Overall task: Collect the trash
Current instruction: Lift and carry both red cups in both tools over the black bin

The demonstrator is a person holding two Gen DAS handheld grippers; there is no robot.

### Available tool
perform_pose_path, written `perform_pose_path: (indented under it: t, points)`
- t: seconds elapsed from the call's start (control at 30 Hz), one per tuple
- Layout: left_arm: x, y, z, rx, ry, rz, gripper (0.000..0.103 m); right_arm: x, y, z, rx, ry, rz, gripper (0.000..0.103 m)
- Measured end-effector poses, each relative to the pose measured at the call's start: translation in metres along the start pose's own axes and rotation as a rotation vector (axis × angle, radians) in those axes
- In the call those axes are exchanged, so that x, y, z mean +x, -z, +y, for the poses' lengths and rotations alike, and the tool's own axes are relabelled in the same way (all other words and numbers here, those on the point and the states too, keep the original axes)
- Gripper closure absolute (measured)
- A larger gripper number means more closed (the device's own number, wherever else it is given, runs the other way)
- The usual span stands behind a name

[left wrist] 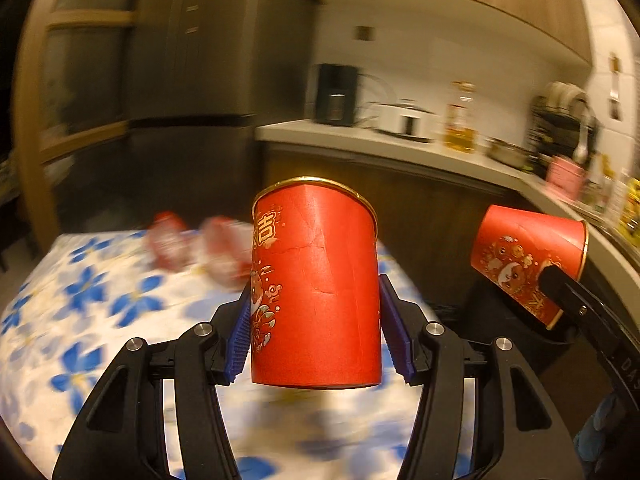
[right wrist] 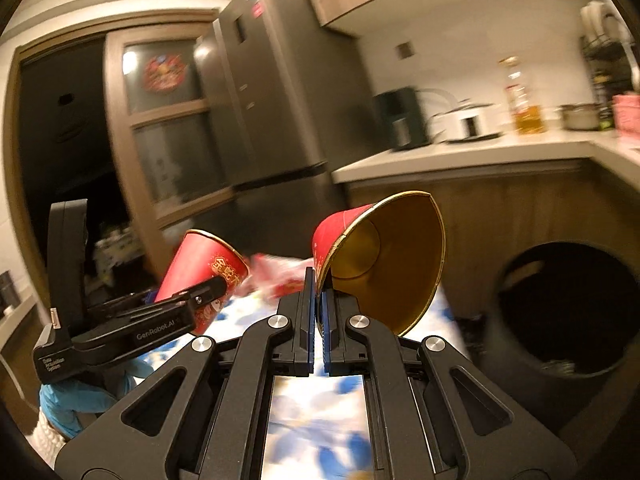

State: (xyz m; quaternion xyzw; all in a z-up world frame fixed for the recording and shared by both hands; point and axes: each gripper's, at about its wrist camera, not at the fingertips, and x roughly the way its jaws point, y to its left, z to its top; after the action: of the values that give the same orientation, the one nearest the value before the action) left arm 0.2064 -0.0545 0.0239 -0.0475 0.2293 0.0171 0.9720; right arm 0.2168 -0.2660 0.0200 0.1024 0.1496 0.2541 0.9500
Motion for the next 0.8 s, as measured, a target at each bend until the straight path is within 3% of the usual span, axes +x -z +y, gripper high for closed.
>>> perform_pose_path:
  t: [0.17,0.4,0.8]
  points:
    - [0.020,-0.010,-0.078,0.067,0.165,0.007,0.047,-0.028,-0.014,-0.057,0.062,0.130,-0.056,0.100]
    - [0.053,-0.013,-0.157,0.150,0.288,-0.009,0.047,-0.036,-0.016,-0.115,0.138,0.233,-0.056,0.100]
    - [0.087,-0.002,-0.197,0.196,0.383,0.022,0.044,-0.028,-0.005,-0.151,0.172,0.281,-0.006,0.100]
